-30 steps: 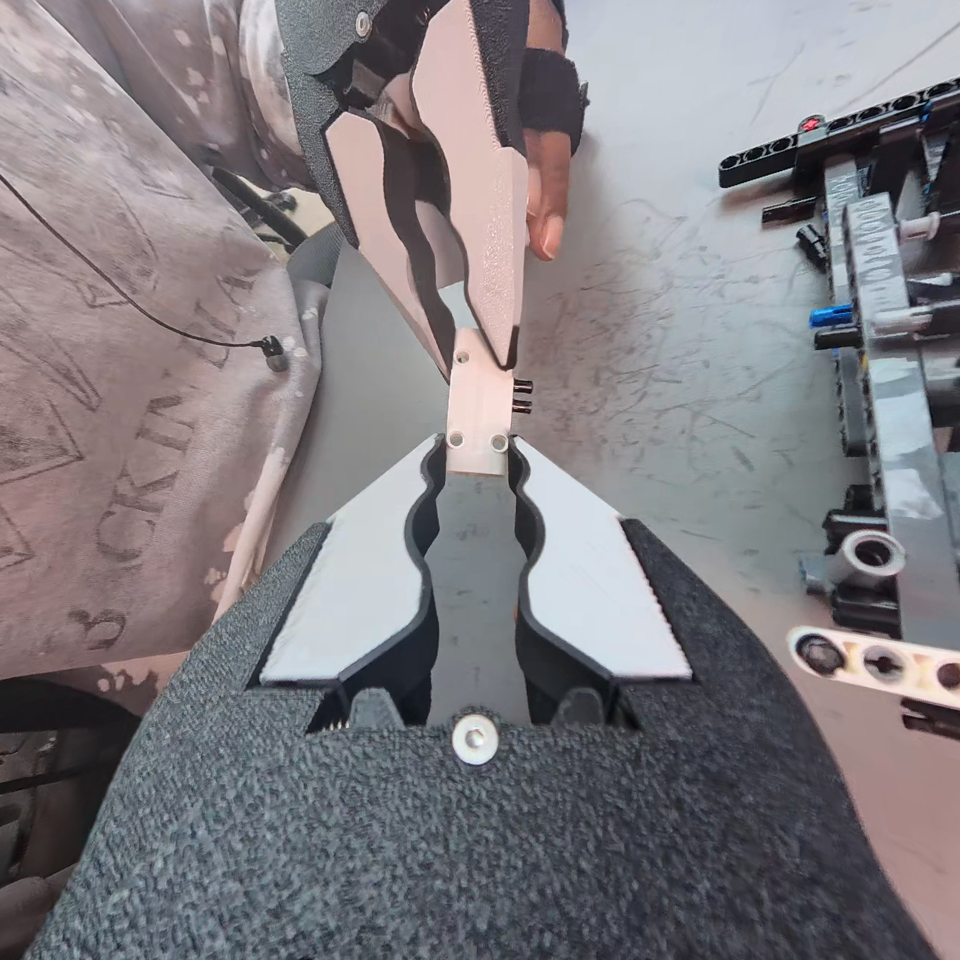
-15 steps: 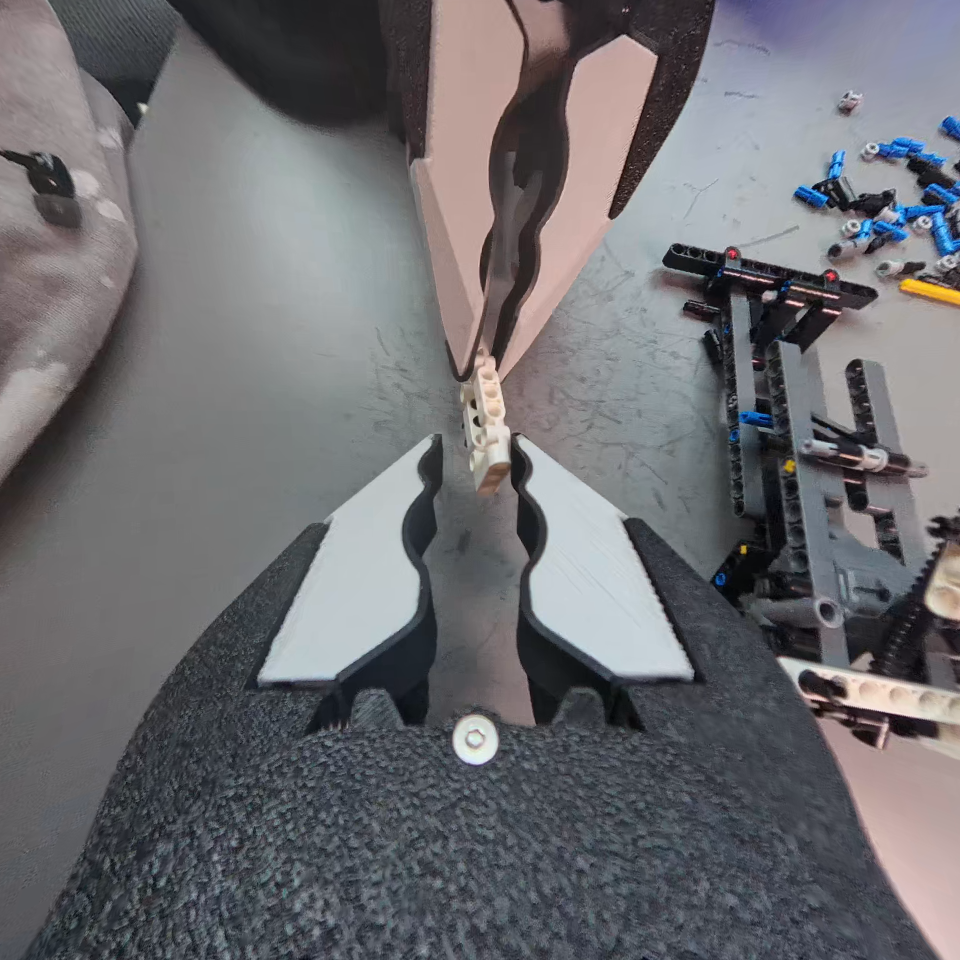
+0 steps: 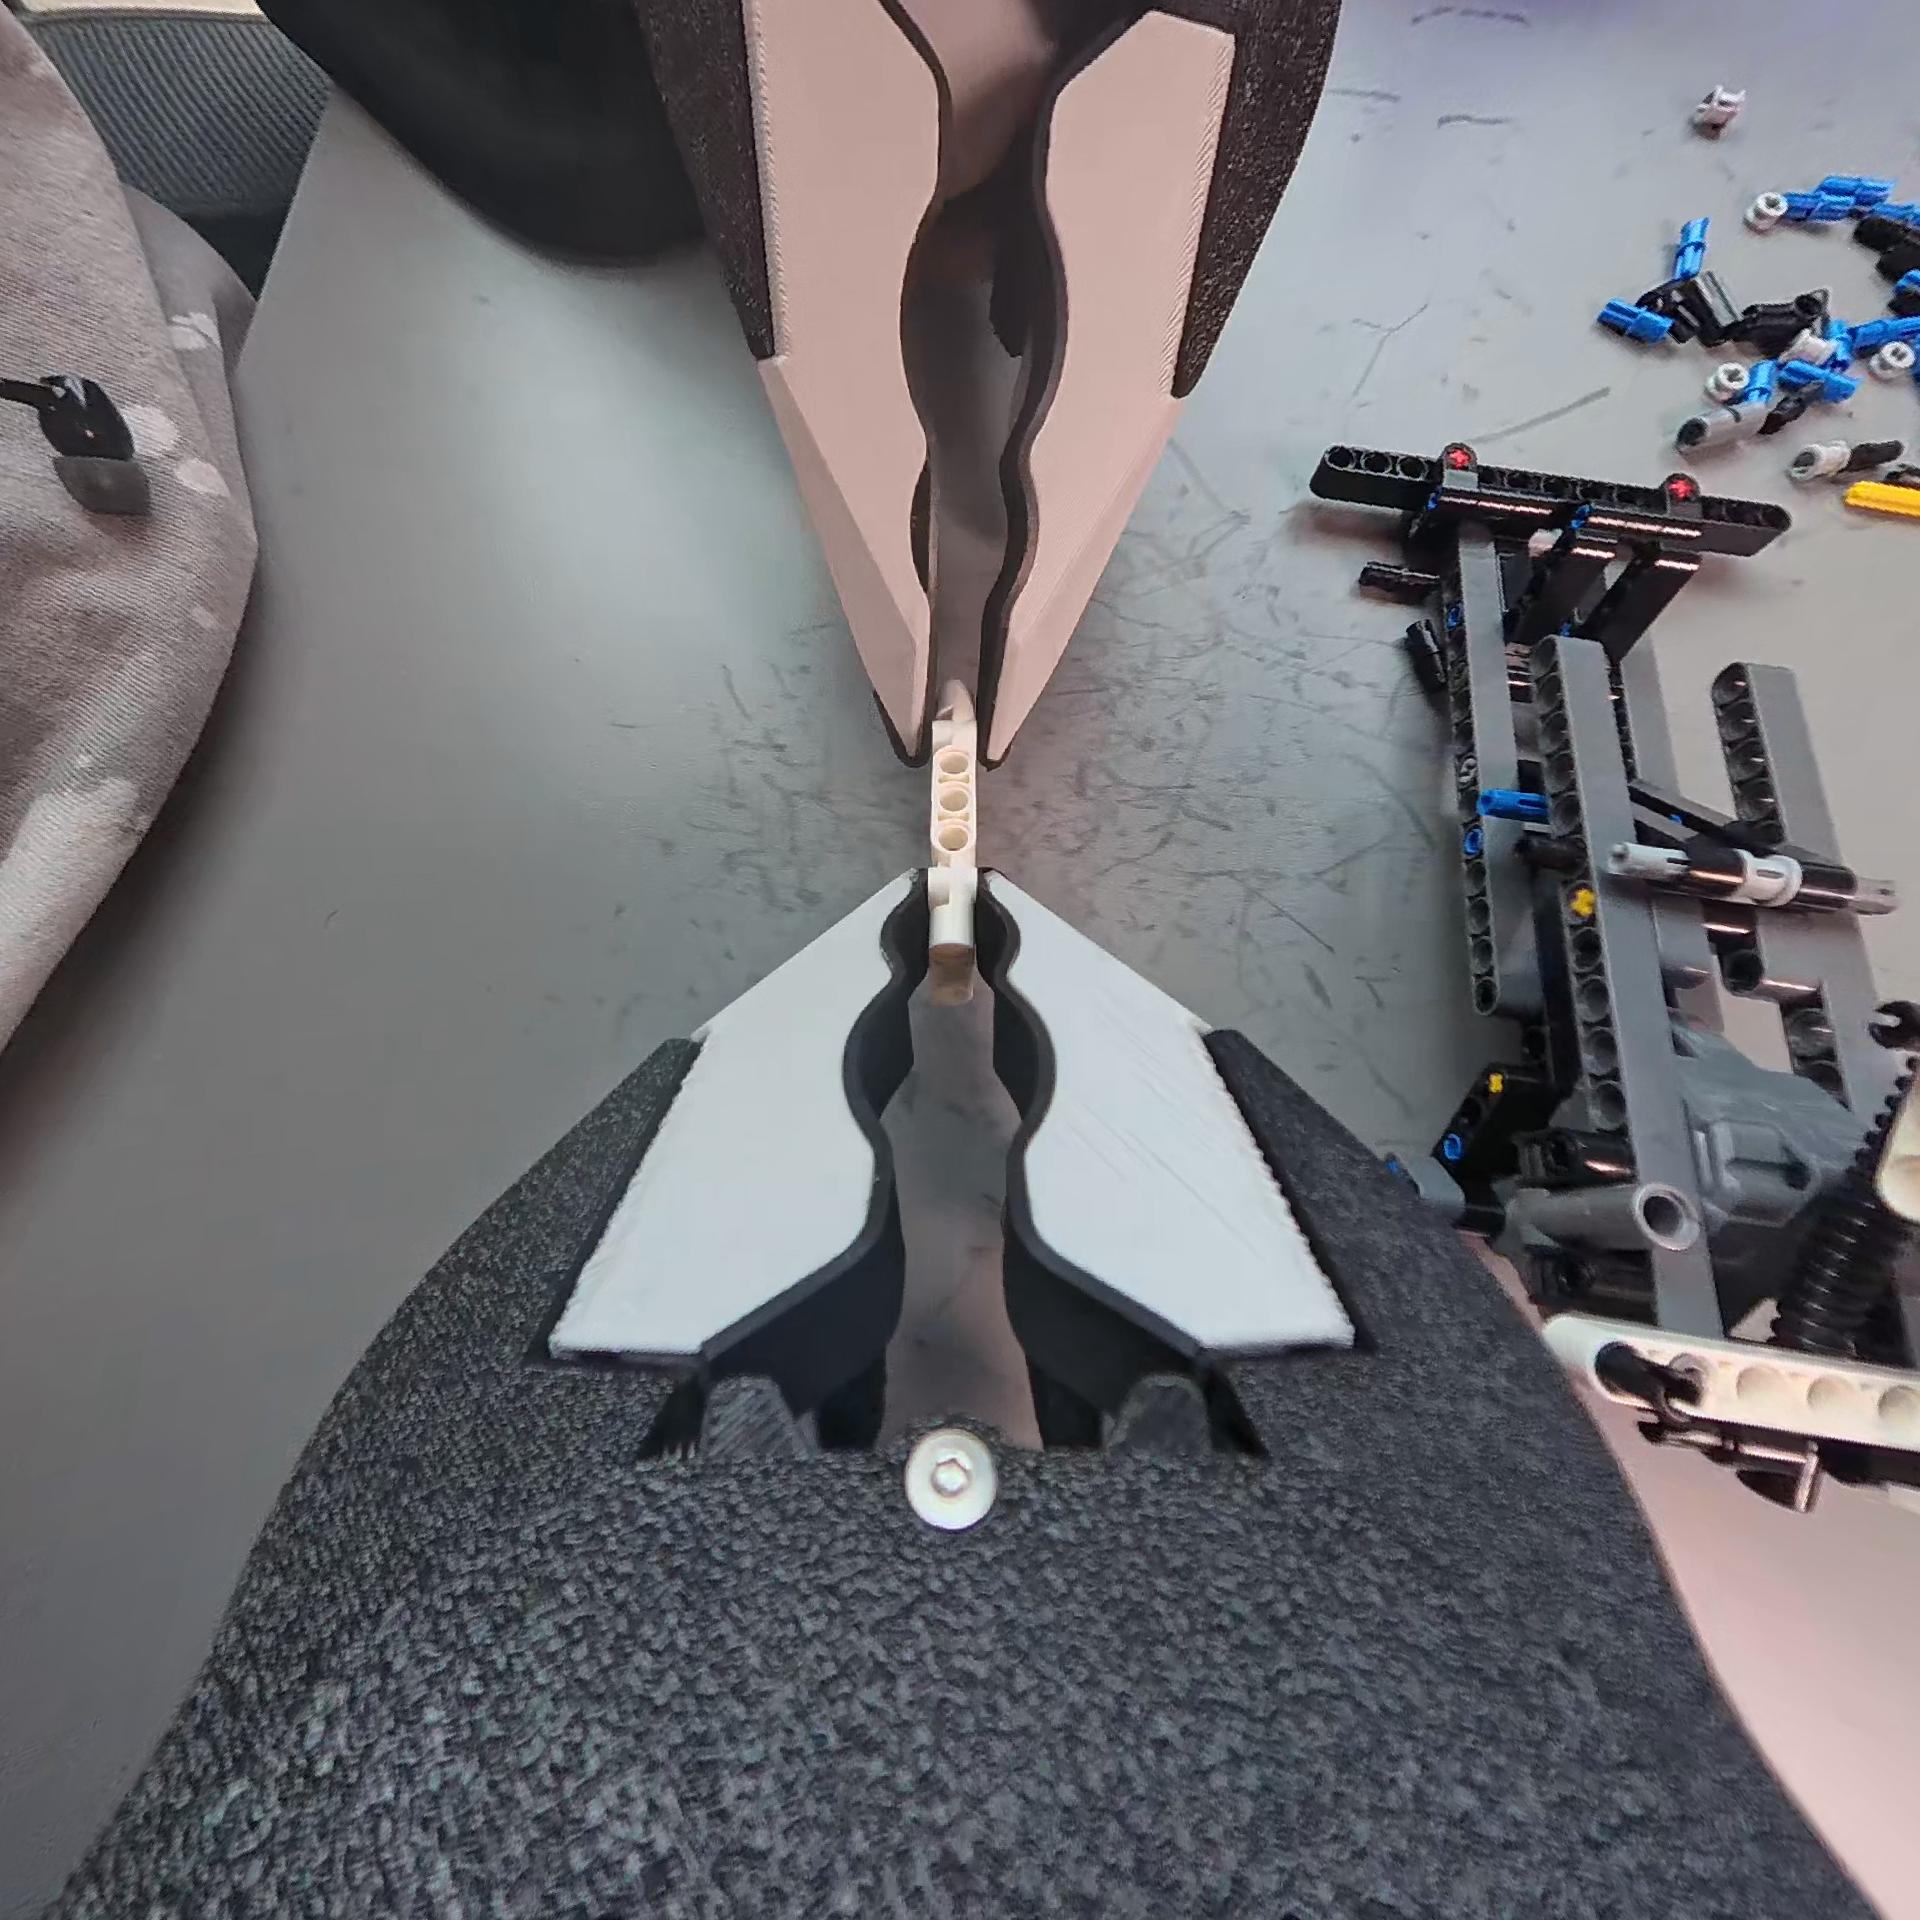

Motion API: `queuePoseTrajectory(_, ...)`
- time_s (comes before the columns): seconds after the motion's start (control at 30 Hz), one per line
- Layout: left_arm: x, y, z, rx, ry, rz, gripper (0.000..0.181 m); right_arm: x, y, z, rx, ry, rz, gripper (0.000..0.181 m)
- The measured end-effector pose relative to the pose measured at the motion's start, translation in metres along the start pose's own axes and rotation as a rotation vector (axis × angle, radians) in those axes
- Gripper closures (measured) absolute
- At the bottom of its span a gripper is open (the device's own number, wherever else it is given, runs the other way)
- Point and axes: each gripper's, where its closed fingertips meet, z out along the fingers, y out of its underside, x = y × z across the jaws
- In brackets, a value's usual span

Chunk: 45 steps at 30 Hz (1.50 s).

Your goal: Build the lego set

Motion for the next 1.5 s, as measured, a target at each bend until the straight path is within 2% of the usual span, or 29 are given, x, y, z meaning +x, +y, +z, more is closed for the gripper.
queuePoseTrajectory(0.2,-0.002,-0.005,-0.001,0.024,-0.023,0.016,0.174,0.004,0.011,0.0,-0.054,0.018,-0.012,0.172)
queuePoseTrajectory(0.33,-0.003,-0.005,-0.001,0.026,-0.028,0.022,0.174,0.004,0.006,-0.004,-0.037,0.032,-0.033,0.16)
queuePoseTrajectory(0.4,-0.003,-0.006,-0.001,0.029,-0.029,0.026,0.174,0.003,0.001,-0.007,-0.009,0.035,-0.031,0.161)
queuePoseTrajectory(0.5,-0.002,-0.005,0.0,0.024,-0.027,0.029,0.173,0.005,0.005,-0.006,-0.043,0.052,-0.064,0.174)
queuePoseTrajectory(0.97,-0.001,-0.003,0.002,0.005,-0.043,0.058,0.171,0.002,0.008,-0.002,-0.059,0.07,-0.099,0.174)
queuePoseTrajectory(1.1,-0.001,-0.002,0.001,0.004,-0.046,0.065,0.174,0.003,0.0,-0.009,-0.005,0.064,-0.07,0.166)
queuePoseTrajectory(1.17,-0.004,-0.003,0.0,0.006,-0.055,0.064,0.173,0.016,-0.011,-0.019,0.056,0.102,-0.029,0.163)
queuePoseTrajectory(1.23,-0.006,-0.002,-0.002,0.007,-0.058,0.062,0.174,0.041,-0.012,-0.029,0.056,0.212,0.006,0.163)
queuePoseTrajectory(1.37,-0.01,0.001,-0.006,-0.006,-0.078,0.074,0.174,0.07,-0.024,-0.043,0.047,0.406,-0.096,0.17)
queuePoseTrajectory(1.43,-0.012,0.002,-0.008,-0.006,-0.081,0.073,0.174,0.075,-0.039,-0.054,0.07,0.443,-0.118,0.167)
queuePoseTrajectory(1.5,-0.014,0.003,-0.01,-0.01,-0.088,0.072,0.174,0.09,-0.042,-0.07,0.02,0.537,-0.166,0.158)
